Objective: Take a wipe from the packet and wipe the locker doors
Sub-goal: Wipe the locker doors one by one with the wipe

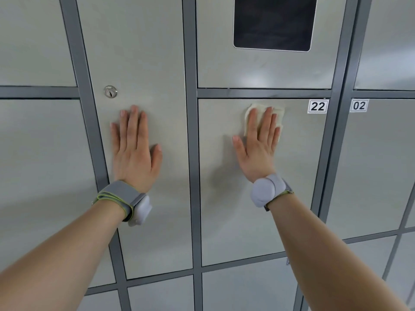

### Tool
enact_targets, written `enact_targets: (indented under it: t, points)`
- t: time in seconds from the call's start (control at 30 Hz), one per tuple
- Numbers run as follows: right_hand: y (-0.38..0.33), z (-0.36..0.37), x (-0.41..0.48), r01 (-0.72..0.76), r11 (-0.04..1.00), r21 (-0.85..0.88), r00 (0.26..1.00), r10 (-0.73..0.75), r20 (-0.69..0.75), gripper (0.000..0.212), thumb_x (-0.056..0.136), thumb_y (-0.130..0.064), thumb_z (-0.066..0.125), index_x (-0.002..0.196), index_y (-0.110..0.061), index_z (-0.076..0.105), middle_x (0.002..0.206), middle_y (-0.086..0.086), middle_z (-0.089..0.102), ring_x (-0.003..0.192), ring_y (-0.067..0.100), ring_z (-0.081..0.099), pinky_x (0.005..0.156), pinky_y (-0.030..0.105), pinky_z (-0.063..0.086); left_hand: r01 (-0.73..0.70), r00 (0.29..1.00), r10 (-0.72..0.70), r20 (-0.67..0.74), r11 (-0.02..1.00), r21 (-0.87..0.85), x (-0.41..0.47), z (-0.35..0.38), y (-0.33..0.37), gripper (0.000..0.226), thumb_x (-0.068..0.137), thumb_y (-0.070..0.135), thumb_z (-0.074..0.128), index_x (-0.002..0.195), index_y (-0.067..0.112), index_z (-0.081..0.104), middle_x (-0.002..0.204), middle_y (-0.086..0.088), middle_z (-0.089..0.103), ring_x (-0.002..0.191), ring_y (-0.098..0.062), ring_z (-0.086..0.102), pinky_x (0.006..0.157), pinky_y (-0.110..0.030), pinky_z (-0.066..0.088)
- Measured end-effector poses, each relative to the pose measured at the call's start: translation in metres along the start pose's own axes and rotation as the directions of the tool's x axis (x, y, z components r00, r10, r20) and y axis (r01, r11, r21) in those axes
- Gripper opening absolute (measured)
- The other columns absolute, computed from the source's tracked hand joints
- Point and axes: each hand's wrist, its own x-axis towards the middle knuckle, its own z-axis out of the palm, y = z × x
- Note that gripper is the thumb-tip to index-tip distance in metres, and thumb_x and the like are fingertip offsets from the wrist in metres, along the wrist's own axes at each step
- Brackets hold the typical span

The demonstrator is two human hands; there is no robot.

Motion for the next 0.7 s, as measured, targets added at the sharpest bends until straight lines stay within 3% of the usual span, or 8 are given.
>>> enact_targets:
  t: [0.2, 0.33, 0.4, 0.53, 0.7]
  points:
    - [-0.022, 0.033, -0.04, 0.291, 0.951, -0.104, 0.955, -0.282, 0.09, 0.073, 0.094, -0.061, 0.012, 0.15, -0.014, 0.008, 0.155, 0.018, -0.005, 0.143, 0.033, -0.008, 0.116, 0.045, -0.01, 0.012, 1.0, -0.012, -0.007, 1.0, 0.012, -0.001, 0.003, -0.001, 0.061, 0.09, 0.02, 0.037, 0.144, -0.005, 0.024, 0.152, -0.023, 0.021, 0.141, -0.037, 0.011, 0.117, -0.039, -0.005]
    - [-0.017, 0.031, -0.044, 0.398, 0.912, -0.098, 0.913, -0.384, 0.138, 0.07, 0.095, -0.061, 0.011, 0.15, -0.017, 0.011, 0.156, 0.017, -0.001, 0.144, 0.029, -0.007, 0.116, 0.042, -0.008, 0.018, 1.0, -0.018, 0.001, 1.0, 0.01, -0.003, 0.003, -0.001, 0.061, 0.09, 0.021, 0.037, 0.145, -0.004, 0.023, 0.153, -0.022, 0.021, 0.142, -0.035, 0.01, 0.117, -0.039, -0.005]
    - [-0.017, 0.023, -0.03, 0.401, 0.911, -0.092, 0.914, -0.393, 0.098, 0.07, 0.095, -0.06, 0.012, 0.15, -0.016, 0.017, 0.157, 0.017, 0.005, 0.145, 0.029, -0.004, 0.117, 0.042, -0.006, 0.01, 1.0, -0.01, -0.008, 1.0, 0.012, -0.004, 0.003, -0.002, 0.06, 0.091, 0.02, 0.036, 0.144, -0.004, 0.024, 0.153, -0.022, 0.021, 0.142, -0.035, 0.01, 0.118, -0.04, -0.004]
    - [-0.029, 0.016, -0.007, 0.277, 0.961, -0.022, 0.96, -0.276, 0.048, 0.072, 0.093, -0.062, 0.008, 0.15, -0.018, 0.007, 0.155, 0.011, -0.008, 0.144, 0.03, -0.01, 0.116, 0.042, -0.011, 0.002, 1.0, -0.001, -0.013, 1.0, 0.019, -0.005, 0.004, -0.004, 0.06, 0.091, 0.02, 0.037, 0.144, -0.004, 0.025, 0.152, -0.022, 0.022, 0.142, -0.035, 0.011, 0.118, -0.041, -0.002]
    - [-0.029, 0.034, -0.033, 0.419, 0.903, -0.099, 0.907, -0.412, 0.087, 0.067, 0.095, -0.056, 0.024, 0.149, -0.016, 0.019, 0.156, 0.02, 0.007, 0.144, 0.034, -0.002, 0.116, 0.045, -0.006, -0.01, 1.0, 0.01, -0.002, 0.999, 0.045, -0.008, 0.005, -0.005, 0.061, 0.09, 0.021, 0.038, 0.144, -0.003, 0.024, 0.152, -0.022, 0.023, 0.141, -0.035, 0.011, 0.118, -0.038, -0.005]
